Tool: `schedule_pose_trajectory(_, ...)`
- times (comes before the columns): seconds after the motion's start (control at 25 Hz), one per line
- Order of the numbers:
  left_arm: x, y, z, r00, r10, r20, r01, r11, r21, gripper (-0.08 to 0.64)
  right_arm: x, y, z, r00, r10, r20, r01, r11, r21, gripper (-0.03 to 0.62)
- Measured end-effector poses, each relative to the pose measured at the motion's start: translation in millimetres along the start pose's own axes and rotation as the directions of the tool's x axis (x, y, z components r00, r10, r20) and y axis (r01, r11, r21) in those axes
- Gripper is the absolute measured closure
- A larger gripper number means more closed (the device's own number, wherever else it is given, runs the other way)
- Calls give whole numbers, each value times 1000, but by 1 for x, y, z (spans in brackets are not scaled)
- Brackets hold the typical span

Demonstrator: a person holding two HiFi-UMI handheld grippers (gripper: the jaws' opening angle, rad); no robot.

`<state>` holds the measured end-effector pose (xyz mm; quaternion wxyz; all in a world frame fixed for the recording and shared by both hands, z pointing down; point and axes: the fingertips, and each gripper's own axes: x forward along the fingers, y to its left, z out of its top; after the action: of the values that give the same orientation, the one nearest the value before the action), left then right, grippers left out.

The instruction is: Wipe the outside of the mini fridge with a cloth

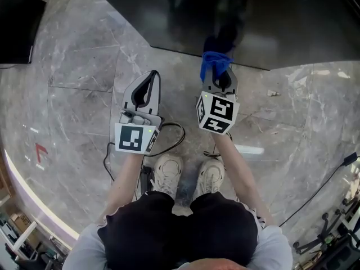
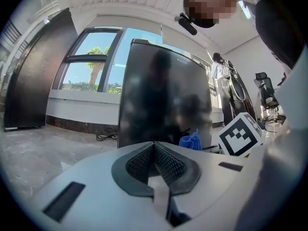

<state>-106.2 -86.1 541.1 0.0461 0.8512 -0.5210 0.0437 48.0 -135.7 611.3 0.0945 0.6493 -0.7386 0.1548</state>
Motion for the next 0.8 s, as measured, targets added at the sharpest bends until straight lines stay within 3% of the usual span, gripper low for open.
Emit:
schedule_pose_trajectory(0.2,3,-13,5,1000,-19,9,19,1000,12,555,-6,-15,4,1000,-20,2,20,1000,16,517)
schedule_pose_trajectory(0.48,5,-20,4,1000,-26,3,26,999,23,555,-18,-66,4,990,-142,20,142,990,-1,517)
schedule_pose_trajectory(0.8,12,-38,6,998,-63,1,62,997,42,555,-38,-152,4,937,-350,27,348,936,50,517)
